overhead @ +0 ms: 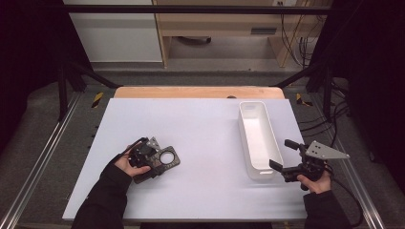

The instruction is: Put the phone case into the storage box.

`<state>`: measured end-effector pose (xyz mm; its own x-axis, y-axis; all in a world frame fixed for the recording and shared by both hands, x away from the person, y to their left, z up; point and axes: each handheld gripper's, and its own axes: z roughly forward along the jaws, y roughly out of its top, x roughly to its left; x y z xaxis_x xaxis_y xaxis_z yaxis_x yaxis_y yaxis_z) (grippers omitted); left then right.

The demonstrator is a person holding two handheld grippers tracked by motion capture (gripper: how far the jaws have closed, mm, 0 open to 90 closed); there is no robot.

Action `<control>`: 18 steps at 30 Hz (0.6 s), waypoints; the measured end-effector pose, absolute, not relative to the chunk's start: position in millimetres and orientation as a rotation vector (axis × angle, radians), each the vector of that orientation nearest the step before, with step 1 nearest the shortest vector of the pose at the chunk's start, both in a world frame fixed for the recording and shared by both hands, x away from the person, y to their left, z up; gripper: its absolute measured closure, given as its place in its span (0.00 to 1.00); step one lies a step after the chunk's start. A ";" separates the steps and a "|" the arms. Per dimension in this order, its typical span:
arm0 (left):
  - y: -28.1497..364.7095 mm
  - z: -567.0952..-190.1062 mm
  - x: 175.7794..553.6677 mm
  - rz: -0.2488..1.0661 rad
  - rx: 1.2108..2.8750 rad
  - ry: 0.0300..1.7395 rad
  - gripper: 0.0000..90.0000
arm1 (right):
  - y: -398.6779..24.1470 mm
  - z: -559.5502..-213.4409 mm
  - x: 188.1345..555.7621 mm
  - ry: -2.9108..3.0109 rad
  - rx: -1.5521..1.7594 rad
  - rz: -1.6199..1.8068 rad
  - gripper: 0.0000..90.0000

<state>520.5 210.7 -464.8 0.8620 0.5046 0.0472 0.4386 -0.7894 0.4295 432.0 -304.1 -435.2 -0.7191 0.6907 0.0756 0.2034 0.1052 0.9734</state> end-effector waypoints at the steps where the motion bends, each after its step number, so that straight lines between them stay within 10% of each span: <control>1: 210.8 -464.8 520.4 0.223 2.624 0.695 0.12 | -304.1 -435.2 432.0 1.990 0.871 1.647 0.00; 18: 212.4 -462.6 519.2 0.213 2.616 0.722 0.13 | -304.0 -435.5 432.3 1.995 0.865 1.645 0.00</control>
<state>519.2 212.4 -462.6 0.8538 0.5194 0.0358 0.4557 -0.7788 0.4310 432.3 -304.0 -435.5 -0.7226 0.6876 0.0716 0.2014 0.1103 0.9733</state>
